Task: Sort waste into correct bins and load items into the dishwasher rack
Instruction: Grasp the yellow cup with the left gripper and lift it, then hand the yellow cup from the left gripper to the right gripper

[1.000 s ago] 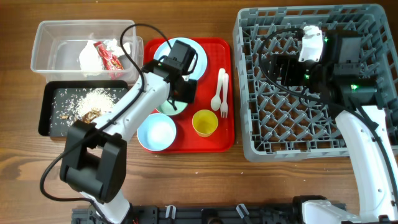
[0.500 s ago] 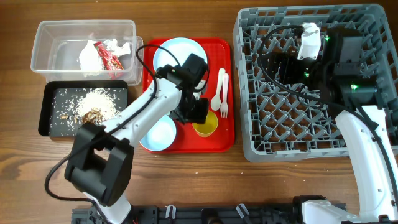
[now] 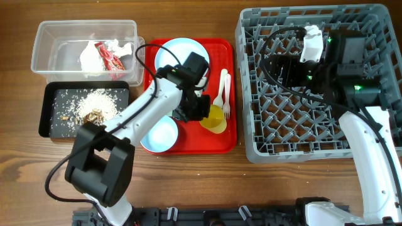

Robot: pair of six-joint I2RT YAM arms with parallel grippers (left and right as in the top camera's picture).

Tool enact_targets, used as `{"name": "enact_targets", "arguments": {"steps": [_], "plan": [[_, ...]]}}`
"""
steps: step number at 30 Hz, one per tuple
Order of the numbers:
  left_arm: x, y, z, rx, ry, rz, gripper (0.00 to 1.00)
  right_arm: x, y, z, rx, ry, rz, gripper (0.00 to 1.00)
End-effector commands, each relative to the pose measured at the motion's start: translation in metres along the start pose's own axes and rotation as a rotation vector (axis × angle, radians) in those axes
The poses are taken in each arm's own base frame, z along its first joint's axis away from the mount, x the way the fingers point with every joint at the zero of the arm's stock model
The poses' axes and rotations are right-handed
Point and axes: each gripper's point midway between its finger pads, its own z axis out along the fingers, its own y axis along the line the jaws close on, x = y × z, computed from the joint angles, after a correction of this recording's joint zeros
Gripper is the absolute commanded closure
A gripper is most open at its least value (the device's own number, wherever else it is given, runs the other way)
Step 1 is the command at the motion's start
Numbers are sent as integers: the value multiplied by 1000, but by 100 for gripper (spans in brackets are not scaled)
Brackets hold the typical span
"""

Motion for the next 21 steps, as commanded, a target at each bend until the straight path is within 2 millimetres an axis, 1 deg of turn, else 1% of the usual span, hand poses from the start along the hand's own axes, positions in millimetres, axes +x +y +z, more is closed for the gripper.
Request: {"name": "enact_targets", "arguments": {"steps": [1,2,4,5,6,7,8,9,11,14,17,20,21], "plan": [[-15,-15,-46,281,-45,-38,96,-4,23,-3,-128,5,5,0],[-20,-20,-60,380,-60,-26,96,-4,29,-3,-168,7,3,0],[-31,-31,-101,655,-98,5,96,-5,46,-3,-277,15,-3,0],[-34,-34,-118,761,-108,22,96,-5,54,-3,-336,20,-6,0],[-37,-33,-136,866,-126,32,96,-6,63,-2,-410,27,-10,0],[-40,-31,-150,943,-139,38,96,-6,72,-1,-486,34,-14,0],[-42,-29,-164,1013,-155,51,96,-7,81,1,-578,44,-20,1],[-42,-30,-173,1063,-163,67,96,-8,86,2,-630,47,-26,0],[-41,-31,-186,1129,-171,99,96,-10,96,4,-760,51,-45,0],[-39,-36,-193,1177,-166,126,96,-13,109,1,-941,48,-93,1],[-38,-36,-194,1179,-164,125,96,-12,122,10,-1008,75,-99,1],[-38,-36,-194,1179,-164,125,96,-8,145,14,-1055,84,-158,1],[-38,-36,-194,1179,-164,125,96,-6,158,13,-1079,88,-184,2]]}}
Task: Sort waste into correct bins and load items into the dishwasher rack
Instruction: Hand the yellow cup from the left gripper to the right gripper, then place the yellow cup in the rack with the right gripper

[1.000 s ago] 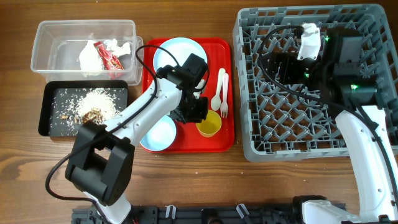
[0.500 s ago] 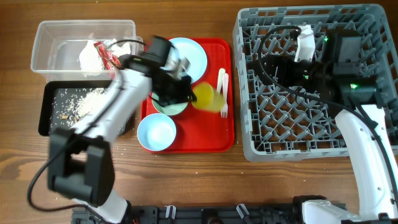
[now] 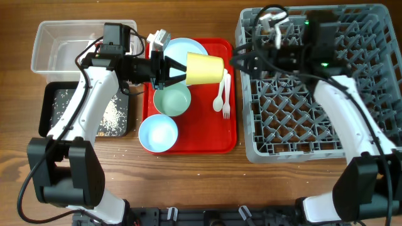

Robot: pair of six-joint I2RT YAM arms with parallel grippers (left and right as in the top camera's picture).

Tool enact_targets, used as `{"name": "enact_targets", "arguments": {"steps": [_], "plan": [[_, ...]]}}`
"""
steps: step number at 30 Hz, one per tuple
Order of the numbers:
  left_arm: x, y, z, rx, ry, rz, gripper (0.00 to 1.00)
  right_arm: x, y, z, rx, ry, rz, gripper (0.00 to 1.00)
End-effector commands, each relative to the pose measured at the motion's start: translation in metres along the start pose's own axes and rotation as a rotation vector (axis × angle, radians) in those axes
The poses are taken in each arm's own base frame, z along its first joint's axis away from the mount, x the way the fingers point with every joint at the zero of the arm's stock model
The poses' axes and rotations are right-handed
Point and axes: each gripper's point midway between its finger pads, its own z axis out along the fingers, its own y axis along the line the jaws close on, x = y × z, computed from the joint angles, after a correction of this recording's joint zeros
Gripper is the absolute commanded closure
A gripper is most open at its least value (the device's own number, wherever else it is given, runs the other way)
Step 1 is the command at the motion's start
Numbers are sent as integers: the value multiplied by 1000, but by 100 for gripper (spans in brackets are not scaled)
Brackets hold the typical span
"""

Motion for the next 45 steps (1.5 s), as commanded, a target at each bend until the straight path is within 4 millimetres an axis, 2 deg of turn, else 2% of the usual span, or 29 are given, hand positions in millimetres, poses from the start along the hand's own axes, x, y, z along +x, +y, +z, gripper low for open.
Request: {"name": "enact_targets", "arguments": {"steps": [1,3,6,9,11,13,14,17,18,20,22,23,26,29,30,32,35,36,40,42,45], "plan": [[3,-15,-2,46,10,46,96,2,28,24,-124,54,-17,4],[3,-15,-2,46,10,46,96,6,35,35,-148,75,-23,6],[3,-15,-2,46,10,46,96,12,43,46,-172,99,-25,14],[3,-15,-2,46,10,46,96,14,46,51,-179,109,-26,22],[3,-15,-2,46,10,46,96,14,45,51,-174,107,-24,30],[3,-15,-2,46,10,46,96,14,43,51,-158,103,-20,33],[3,-15,-2,46,10,46,90,13,42,52,-155,102,-21,35],[3,-14,-2,42,8,50,43,9,32,49,-104,83,18,44],[1,-12,-2,26,2,54,35,8,25,47,-67,72,43,44],[-4,3,-3,-63,-28,56,26,7,3,38,58,41,113,45],[-14,30,-7,-224,-80,55,21,10,-15,24,194,21,161,45],[-21,51,-14,-351,-119,50,19,13,-25,11,317,10,198,45],[-29,85,-31,-569,-180,34,16,22,-35,-23,574,6,254,43],[-31,111,-52,-758,-224,7,14,40,-30,-78,942,40,328,40],[-31,117,-58,-804,-233,-1,14,46,-26,-90,1009,53,357,40],[-29,124,-67,-869,-243,-14,14,69,-18,-111,1126,108,456,40],[-28,132,-76,-936,-253,-26,14,116,-12,-137,1274,239,642,40],[-28,133,-78,-948,-255,-28,14,131,-9,-142,1307,292,702,40],[-28,136,-82,-975,-261,-29,14,162,-9,-147,1334,422,809,40],[-28,136,-82,-975,-261,-29,14,182,-20,-148,1357,480,855,41],[-28,136,-82,-975,-260,-31,14,199,-34,-139,1340,504,877,41]]}}
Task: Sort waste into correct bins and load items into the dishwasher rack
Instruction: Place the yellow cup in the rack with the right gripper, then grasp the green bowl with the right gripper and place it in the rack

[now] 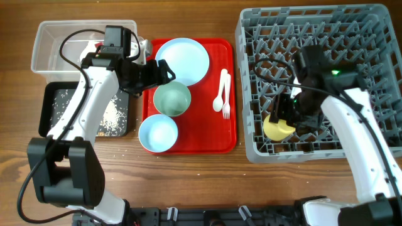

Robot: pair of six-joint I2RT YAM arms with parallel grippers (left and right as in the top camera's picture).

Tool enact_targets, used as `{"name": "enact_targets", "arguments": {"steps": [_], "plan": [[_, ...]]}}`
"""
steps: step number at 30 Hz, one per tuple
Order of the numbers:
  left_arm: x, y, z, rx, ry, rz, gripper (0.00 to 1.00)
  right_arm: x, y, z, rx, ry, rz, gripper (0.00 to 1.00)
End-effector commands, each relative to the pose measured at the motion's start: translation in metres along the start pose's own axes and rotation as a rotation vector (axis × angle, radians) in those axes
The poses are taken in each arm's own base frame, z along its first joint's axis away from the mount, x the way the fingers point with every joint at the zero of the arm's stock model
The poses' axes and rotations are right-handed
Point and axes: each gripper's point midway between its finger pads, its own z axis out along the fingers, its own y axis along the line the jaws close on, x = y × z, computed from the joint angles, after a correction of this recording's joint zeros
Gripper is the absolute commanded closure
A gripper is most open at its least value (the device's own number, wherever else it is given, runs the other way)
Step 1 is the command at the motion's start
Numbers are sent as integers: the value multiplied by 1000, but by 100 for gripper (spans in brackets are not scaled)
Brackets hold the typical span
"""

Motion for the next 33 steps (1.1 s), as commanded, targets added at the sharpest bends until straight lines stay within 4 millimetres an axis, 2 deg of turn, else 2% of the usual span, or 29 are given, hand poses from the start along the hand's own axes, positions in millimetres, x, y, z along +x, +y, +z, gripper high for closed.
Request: {"name": "enact_targets", "arguments": {"steps": [1,4,6,7,9,11,13,14,18,20,22,23,24,25,27,29,30,32,33], "plan": [[-3,0,-7,-14,-24,17,14,5,-1,29,35,59,8,41],[-3,0,-7,-14,-24,17,14,8,2,46,56,97,-8,40],[-3,0,-7,-14,-24,17,13,7,3,58,63,110,-15,34],[-3,0,-7,-14,-23,16,13,5,3,64,66,117,-14,27],[-2,0,-7,-15,-21,15,12,3,4,67,68,120,-14,19],[-1,1,-7,-17,-15,12,12,0,6,66,60,105,-15,17],[-1,1,-7,-17,-15,12,9,-15,15,53,34,53,-21,16],[-2,0,-7,-16,-18,14,9,-24,22,39,16,16,-27,16],[-5,0,-13,-13,-39,16,8,-65,55,-31,-90,-188,-80,16],[-10,0,-25,-11,-73,15,7,-80,90,-63,-216,-291,-143,17],[-16,5,-38,-24,-116,9,6,-87,122,-71,-307,-352,-203,20],[-20,9,-46,-41,-141,3,5,-90,138,-69,-331,-370,-214,23],[-25,17,-57,-68,-179,-7,5,-92,162,-60,-359,-377,-237,24],[-28,22,-64,-81,-199,-15,3,-91,175,-52,-369,-374,-260,25],[-34,35,-80,-121,-248,-39,0,-87,210,-20,-374,-331,-300,29],[-37,49,-89,-160,-276,-64,0,-83,230,13,-363,-282,-308,35],[-38,55,-92,-173,-280,-79,0,-80,239,36,-346,-239,-294,39],[-36,62,-94,-185,-277,-96,0,-71,249,64,-340,-175,-311,44],[-36,65,-95,-192,-275,-104,0,-64,254,84,-333,-125,-318,46]]}}
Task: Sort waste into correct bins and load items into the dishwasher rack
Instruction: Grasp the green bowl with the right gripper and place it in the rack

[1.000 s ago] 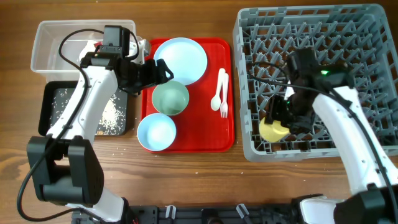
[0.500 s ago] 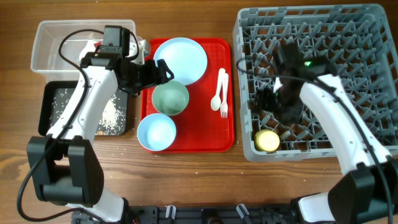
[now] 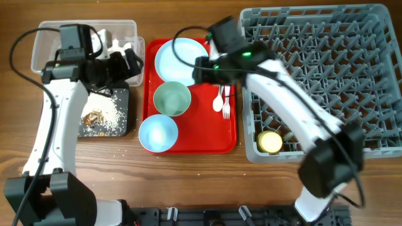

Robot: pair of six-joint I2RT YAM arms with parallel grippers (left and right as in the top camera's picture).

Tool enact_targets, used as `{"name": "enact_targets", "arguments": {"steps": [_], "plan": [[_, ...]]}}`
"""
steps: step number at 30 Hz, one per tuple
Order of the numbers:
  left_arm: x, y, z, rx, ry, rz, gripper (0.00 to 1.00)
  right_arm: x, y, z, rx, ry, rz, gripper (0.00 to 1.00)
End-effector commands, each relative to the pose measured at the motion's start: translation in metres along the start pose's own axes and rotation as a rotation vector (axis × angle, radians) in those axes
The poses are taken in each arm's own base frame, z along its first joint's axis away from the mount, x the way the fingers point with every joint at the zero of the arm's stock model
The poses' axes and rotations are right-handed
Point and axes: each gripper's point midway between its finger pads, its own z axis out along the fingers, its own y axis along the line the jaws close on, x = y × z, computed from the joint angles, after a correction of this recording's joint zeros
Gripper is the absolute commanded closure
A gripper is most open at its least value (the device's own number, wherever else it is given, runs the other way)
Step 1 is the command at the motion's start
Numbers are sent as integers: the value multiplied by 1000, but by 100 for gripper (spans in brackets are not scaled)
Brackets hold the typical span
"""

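Observation:
The red tray (image 3: 231, 141) carries a pale blue plate (image 3: 176, 56), a green bowl (image 3: 171, 98), a blue bowl (image 3: 157, 133) and a white fork and spoon (image 3: 222, 97). A yellow cup (image 3: 271, 142) lies in the front left corner of the grey dishwasher rack (image 3: 352, 81). My right gripper (image 3: 202, 69) reaches over the tray to the plate's right edge, just above the cutlery, and looks open and empty. My left gripper (image 3: 127, 64) hovers at the right end of the clear bin (image 3: 75, 28), open, nothing held.
A black tray (image 3: 103, 116) with rice and food scraps lies in front of the clear bin, which holds white wrappers. The right arm stretches across the rack's left edge. Bare wood runs along the table's front.
My right gripper has let go of the yellow cup, which stays in the rack's front left corner, and now reaches over the tray. My left gripper has drawn back left from the plate to the bin.
First my left gripper was down at the yellow cup on the tray. Then it held the cup up above the tray, with the right gripper near the rack's left edge. Later the cup sat in the rack at my right gripper. Now it lies there alone.

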Motion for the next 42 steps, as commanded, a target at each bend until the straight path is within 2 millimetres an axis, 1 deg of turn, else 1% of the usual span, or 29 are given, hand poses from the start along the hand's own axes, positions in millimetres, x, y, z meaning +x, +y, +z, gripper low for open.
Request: {"name": "enact_targets", "arguments": {"steps": [1,4,7,8,9,11,12,13,16,18,20,22,23,24,25,27,29,30,31,32,33,34,36,38,40,42], "plan": [[-4,12,-8,-49,-24,-8,0,32,0,54,6,146,50,48],[-5,13,-8,-54,-26,-8,0,51,-9,91,39,225,73,54],[-5,13,-8,-54,-27,-8,0,63,-9,110,14,281,83,59],[-5,13,-8,-54,-27,-8,0,64,-8,112,6,289,85,61],[-5,13,-8,-54,-27,-8,0,64,-9,112,7,288,85,69],[-5,13,-8,-54,-27,-8,0,62,-8,112,3,283,84,80],[-5,13,-8,-54,-27,-8,0,62,-8,112,3,283,84,92],[-5,13,-8,-54,-27,-8,0,62,-8,110,3,283,84,96],[-5,13,-8,-54,-26,-8,0,57,-12,97,20,267,93,96],[-5,13,-8,-54,-27,-8,0,41,-16,70,16,215,71,96],[-5,13,-8,-54,-27,-8,0,15,-28,26,36,116,73,96],[-5,13,-8,-54,-27,-8,0,-15,-47,-29,72,-31,76,96],[-5,13,-8,-54,-27,-8,0,-26,-57,-51,100,-95,92,96],[-5,13,-8,-54,-27,-8,0,-40,-73,-80,148,-187,115,96],[-5,13,-8,-54,-27,-8,0,-49,-87,-103,198,-261,135,96],[-5,13,-8,-54,-26,-8,0,-70,-129,-157,388,-452,191,96],[-5,13,-8,-54,-27,-8,0,-89,-167,-207,675,-638,172,96],[-5,13,-8,-54,-27,-8,0,-99,-179,-227,821,-717,155,96],[-5,13,-8,-54,-27,-8,0,-111,-187,-242,939,-778,126,96],[-5,13,-8,-54,-26,-8,0,-122,-189,-246,1001,-802,83,96],[-5,13,-8,-54,-27,-8,0,-139,-188,-244,1062,-806,-12,96],[-5,13,-8,-54,-27,-8,0,-152,-189,-236,1109,-797,-80,96],[-5,13,-8,-54,-26,-8,0,-168,-197,-223,1238,-754,-170,96],[-5,13,-8,-54,-27,-8,0,-174,-209,-208,1359,-689,-222,96],[-5,13,-8,-54,-27,-8,0,-176,-220,-185,1453,-589,-289,96],[-5,13,-8,-54,-27,-8,0,-173,-229,-163,1503,-512,-326,96]]}}
